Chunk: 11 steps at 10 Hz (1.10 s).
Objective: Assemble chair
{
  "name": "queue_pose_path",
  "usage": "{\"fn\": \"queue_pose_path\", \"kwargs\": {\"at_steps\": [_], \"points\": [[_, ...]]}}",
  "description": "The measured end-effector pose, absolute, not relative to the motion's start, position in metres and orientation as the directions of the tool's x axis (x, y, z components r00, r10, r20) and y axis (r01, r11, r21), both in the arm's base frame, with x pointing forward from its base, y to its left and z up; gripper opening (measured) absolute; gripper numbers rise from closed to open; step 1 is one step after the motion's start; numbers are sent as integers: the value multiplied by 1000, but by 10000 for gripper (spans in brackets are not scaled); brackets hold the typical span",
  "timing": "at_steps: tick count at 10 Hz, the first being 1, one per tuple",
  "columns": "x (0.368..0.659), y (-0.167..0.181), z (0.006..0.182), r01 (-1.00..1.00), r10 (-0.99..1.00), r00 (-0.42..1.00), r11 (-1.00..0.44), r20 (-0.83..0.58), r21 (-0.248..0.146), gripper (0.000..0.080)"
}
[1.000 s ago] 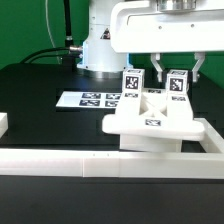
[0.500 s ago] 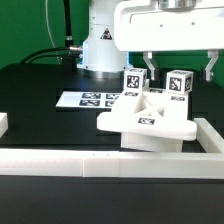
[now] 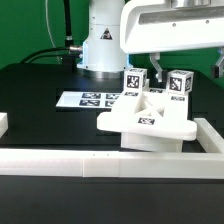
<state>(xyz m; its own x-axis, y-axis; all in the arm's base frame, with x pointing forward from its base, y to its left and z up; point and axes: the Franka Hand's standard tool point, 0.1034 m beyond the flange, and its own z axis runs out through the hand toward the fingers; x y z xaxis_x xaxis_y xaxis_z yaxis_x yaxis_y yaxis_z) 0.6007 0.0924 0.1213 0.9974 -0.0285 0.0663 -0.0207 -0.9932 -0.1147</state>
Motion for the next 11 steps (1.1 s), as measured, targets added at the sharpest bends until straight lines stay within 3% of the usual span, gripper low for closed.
{"fn": "queue_pose_path", "kwargs": {"at_steps": [3, 8, 10, 11], "points": [[601, 85, 120, 261, 253, 963, -961, 95, -90, 649], [601, 81, 119, 512, 504, 856, -857, 113, -59, 649], [601, 81, 119, 502, 494, 862, -863, 111, -60, 391], [601, 81, 119, 496, 488, 866, -866, 111, -61, 391]]}}
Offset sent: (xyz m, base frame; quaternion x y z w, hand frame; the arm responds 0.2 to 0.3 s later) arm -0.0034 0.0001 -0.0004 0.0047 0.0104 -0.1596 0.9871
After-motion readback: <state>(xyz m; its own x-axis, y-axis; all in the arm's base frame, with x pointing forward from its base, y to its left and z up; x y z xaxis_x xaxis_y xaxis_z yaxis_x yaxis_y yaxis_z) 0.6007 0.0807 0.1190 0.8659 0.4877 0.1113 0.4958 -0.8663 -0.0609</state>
